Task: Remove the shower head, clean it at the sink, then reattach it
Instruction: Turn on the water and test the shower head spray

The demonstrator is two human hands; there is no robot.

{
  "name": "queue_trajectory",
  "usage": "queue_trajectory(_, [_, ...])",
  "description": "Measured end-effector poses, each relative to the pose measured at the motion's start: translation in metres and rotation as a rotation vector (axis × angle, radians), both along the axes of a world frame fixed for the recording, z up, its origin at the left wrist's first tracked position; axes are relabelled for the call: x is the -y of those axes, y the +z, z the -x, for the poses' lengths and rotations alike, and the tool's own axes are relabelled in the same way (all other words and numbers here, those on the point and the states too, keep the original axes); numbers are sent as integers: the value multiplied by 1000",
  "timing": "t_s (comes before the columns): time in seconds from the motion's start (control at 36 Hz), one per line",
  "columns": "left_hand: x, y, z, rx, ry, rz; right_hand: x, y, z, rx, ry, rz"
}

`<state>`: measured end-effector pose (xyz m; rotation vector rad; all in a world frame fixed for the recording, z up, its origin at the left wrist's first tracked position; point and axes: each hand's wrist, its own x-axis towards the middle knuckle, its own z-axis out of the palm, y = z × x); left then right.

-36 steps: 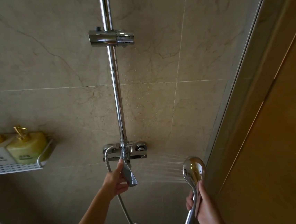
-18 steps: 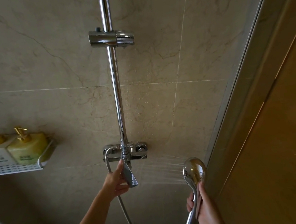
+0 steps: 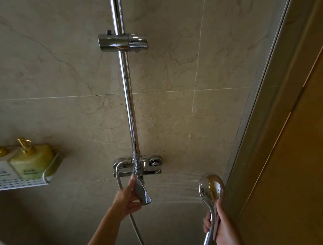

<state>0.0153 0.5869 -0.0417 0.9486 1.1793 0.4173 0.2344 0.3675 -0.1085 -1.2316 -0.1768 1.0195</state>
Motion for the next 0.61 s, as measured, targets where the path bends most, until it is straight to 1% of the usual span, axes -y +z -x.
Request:
queue_trajectory(0.39, [-4,-3,-4,18,26,20,0,10,0,-20,0,20])
queue_trajectory(0.53, [-15,-9,4,25,-52,67,0,9,-1,-35,6,20])
queue_trajectory(0.61, [-19,-2,5,52,-110,128,0,8,-1,-35,7,24])
